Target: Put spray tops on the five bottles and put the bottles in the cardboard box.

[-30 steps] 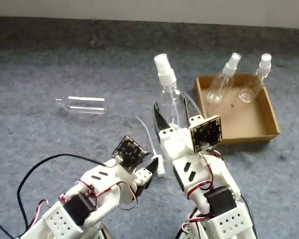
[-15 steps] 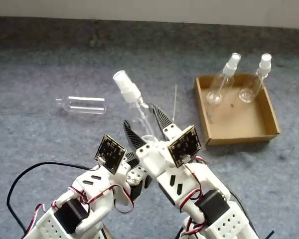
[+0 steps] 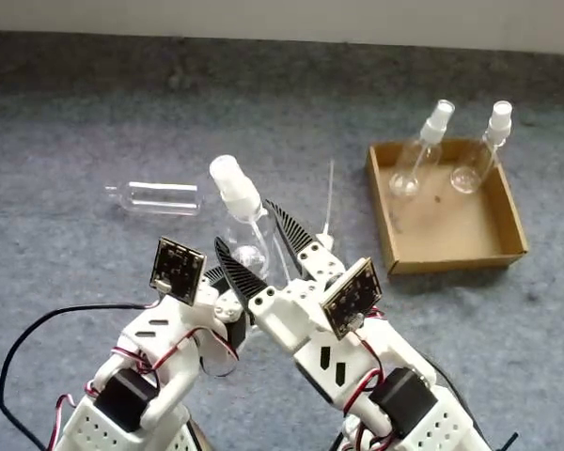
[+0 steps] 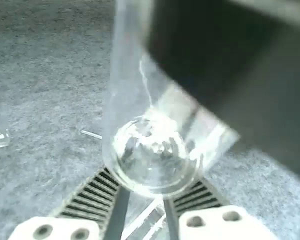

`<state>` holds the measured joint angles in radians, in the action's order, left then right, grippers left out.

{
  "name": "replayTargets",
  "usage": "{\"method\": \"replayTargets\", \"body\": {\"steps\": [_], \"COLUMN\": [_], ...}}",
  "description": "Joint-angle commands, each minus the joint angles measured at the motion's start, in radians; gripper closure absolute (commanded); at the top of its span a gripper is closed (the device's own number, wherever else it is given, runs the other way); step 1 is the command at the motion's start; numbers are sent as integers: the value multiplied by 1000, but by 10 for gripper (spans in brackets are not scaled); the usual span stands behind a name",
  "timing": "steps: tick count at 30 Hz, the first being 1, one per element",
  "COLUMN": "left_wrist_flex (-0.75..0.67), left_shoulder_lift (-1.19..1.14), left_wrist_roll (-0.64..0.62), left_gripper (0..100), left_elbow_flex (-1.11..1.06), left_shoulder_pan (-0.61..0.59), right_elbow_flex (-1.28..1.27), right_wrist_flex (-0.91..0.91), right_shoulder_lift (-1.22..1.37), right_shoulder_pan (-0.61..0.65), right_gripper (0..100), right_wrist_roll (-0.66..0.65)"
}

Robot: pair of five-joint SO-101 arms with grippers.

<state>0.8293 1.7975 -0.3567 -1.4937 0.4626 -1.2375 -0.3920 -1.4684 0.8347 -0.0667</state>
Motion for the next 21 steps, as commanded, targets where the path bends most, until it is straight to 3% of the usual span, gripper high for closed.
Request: {"method": "replayTargets", "body": {"steps": [1, 7, 21], "left_wrist_flex": [-2, -2, 3], "left_shoulder_lift": [24, 24, 24], "left_wrist_roll": [-12, -12, -8], "left_gripper": [995, 995, 995], "left_elbow_flex": [25, 25, 24], "left_shoulder_pan": [-67, -110, -140], "right_elbow_flex": [47, 47, 47], "right_wrist_flex": [-87, -174, -176], "right_shoulder_lift": [2, 2, 4], "right_shoulder_pan": [22, -30, -450], "right_gripper": [864, 864, 864], "right_wrist_roll": [3, 3, 3]}}
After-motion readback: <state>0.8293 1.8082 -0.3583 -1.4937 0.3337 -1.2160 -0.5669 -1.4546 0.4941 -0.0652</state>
